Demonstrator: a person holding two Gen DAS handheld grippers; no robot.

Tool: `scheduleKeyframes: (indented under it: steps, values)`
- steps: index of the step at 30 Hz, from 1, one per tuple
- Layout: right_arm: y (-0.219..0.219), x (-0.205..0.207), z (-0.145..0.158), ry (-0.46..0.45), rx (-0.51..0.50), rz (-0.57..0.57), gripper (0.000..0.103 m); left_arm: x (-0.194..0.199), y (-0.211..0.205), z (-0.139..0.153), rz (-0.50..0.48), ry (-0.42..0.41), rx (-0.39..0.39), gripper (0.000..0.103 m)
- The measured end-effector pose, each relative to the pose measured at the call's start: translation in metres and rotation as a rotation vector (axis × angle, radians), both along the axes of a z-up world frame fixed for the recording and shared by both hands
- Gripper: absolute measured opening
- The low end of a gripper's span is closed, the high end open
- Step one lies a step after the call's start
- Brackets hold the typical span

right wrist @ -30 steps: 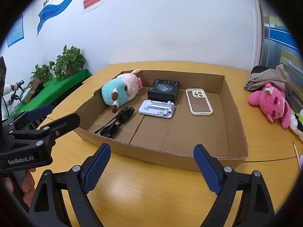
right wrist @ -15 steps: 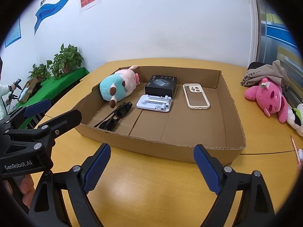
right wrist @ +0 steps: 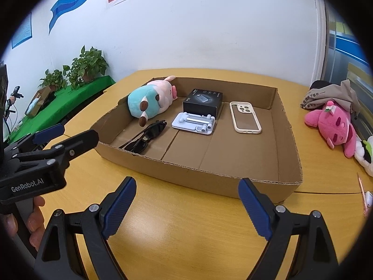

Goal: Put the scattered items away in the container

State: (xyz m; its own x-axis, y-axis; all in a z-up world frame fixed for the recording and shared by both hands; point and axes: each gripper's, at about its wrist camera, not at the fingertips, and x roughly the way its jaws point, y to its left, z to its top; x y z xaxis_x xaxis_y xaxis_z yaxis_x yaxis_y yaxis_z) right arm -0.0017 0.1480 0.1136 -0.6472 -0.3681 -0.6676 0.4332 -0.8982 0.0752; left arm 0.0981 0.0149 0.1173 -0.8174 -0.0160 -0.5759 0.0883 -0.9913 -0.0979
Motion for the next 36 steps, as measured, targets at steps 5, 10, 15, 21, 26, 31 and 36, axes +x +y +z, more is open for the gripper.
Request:
scheduleKeyframes:
  steps: [5,10,15,21,26,31,36]
  values:
    - [-0.009,0.001,0.003,0.005,-0.028,-0.002,0.089,-0.002,-0.005,0.005,-0.014,-0.011,-0.03,0.103]
    - [-0.014,0.005,-0.001,-0.002,-0.046,-0.013,0.089,-0.002,0.002,0.011,-0.052,0.002,-0.076,0.103]
    - [-0.014,0.005,-0.005,-0.013,-0.026,-0.028,0.089,-0.003,0.009,0.005,-0.096,-0.004,-0.093,0.103]
    - [-0.005,0.002,-0.005,-0.008,-0.025,-0.033,0.089,-0.016,0.017,-0.004,-0.108,-0.067,-0.075,0.103]
    - [0.0,-0.002,-0.001,0.011,0.008,-0.029,0.089,-0.02,0.013,-0.01,-0.101,-0.106,-0.004,0.103]
    - [0.0,-0.006,-0.009,-0.008,-0.004,-0.023,0.089,-0.021,0.013,-0.015,-0.081,-0.126,-0.008,0.103]
    - [-0.001,-0.007,-0.014,-0.022,-0.008,-0.014,0.089,-0.014,0.018,-0.014,-0.003,-0.096,-0.097,0.103]
